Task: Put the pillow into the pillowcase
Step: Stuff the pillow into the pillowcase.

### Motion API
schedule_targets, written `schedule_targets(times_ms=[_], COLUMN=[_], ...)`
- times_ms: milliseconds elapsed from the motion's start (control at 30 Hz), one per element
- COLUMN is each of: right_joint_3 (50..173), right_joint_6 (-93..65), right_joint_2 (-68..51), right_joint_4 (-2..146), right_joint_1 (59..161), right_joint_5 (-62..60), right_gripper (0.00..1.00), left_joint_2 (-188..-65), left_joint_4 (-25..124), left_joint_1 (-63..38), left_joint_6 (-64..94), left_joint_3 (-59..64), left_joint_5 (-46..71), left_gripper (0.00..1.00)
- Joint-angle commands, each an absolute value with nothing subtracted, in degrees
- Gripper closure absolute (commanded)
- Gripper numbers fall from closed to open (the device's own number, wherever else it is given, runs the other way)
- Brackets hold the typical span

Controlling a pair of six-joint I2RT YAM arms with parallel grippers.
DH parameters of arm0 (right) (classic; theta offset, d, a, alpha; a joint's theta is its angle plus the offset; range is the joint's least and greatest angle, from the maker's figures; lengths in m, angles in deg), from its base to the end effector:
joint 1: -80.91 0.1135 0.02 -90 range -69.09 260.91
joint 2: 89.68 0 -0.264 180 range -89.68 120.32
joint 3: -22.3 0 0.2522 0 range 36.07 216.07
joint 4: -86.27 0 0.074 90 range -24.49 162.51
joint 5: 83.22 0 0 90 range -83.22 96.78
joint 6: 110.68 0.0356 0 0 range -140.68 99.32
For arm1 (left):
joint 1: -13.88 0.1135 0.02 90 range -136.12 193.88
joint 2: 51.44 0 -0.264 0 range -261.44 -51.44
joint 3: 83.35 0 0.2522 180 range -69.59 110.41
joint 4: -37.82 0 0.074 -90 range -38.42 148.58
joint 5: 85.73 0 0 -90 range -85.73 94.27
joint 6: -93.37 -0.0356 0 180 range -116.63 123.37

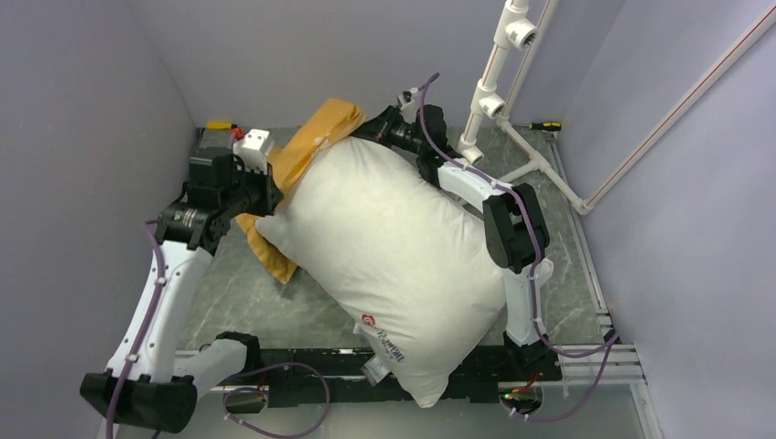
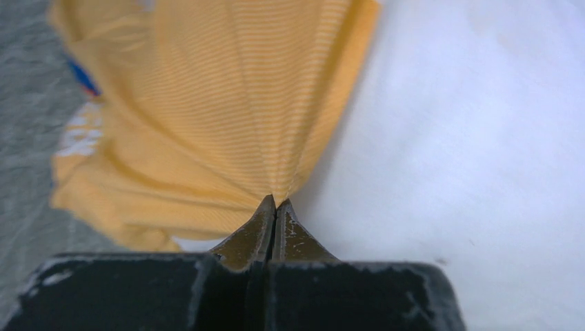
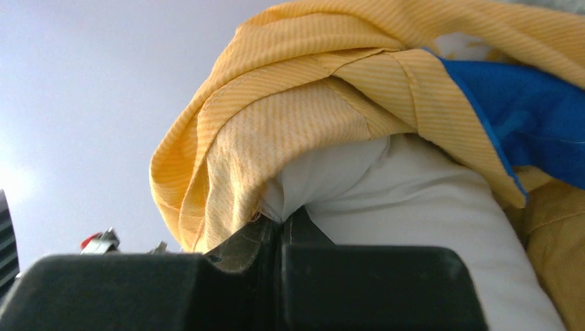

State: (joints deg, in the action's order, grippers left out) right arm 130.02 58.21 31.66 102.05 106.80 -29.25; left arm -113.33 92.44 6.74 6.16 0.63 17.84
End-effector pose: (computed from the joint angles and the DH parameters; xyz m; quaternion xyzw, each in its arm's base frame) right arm 0.4453 0.2394 0.2835 0.0950 0.6897 0.6736 0.2481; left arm 0.2181 -0.0357 0.3828 0.0898 0.8679 -0.1445 0.4666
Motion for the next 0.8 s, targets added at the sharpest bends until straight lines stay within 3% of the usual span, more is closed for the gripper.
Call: schedule_targets(times_ms=[0, 267, 433, 500, 633, 667, 700, 767], right_joint_3=[136.5, 134.3, 132.6, 133.6, 136.1, 135.5, 134.1, 130.5], right_joint_6=[59.8, 56.9, 49.0, 40.6, 24.6, 21.4, 19.0, 16.6], right_joint_2=[31.2, 29.2, 25.9, 24.0, 20.2, 17.9, 15.8, 11.8], right_joint_4=[109.6, 108.1, 98.1, 90.2, 73.8, 70.2, 68.3, 65.9], right_joint_1=[101.2, 101.6, 102.2, 102.7, 104.5, 105.2, 105.8, 106.6], right_joint_5=[-24.6, -21.2, -21.5, -21.9, -19.8, -18.1, -16.1, -13.3], right_gripper=[1.00, 1.00, 0.97, 0.69, 0.28, 0.07, 0.01, 0.00], left_joint_2=[-109.6, -116.4, -115.4, -114.0, -112.7, -112.8, -113.1, -114.2], left_joint_4=[96.0, 94.3, 94.3, 92.4, 89.1, 88.1, 87.5, 86.5], left_joint_1=[-1.5, -9.4, -9.5, -9.5, -9.4, -9.4, -9.4, -9.4], left_joint_6=[13.1, 18.6, 24.7, 27.5, 34.0, 35.2, 36.2, 37.9], left_joint_3=[3.6, 11.8, 4.1, 0.3, -5.1, -6.0, -6.6, -7.1], left_joint_5=[22.3, 29.0, 18.0, 16.1, 11.4, 10.6, 9.9, 8.4], left_gripper=[1.00, 1.00, 1.00, 1.00, 1.00, 1.00, 1.00, 1.00])
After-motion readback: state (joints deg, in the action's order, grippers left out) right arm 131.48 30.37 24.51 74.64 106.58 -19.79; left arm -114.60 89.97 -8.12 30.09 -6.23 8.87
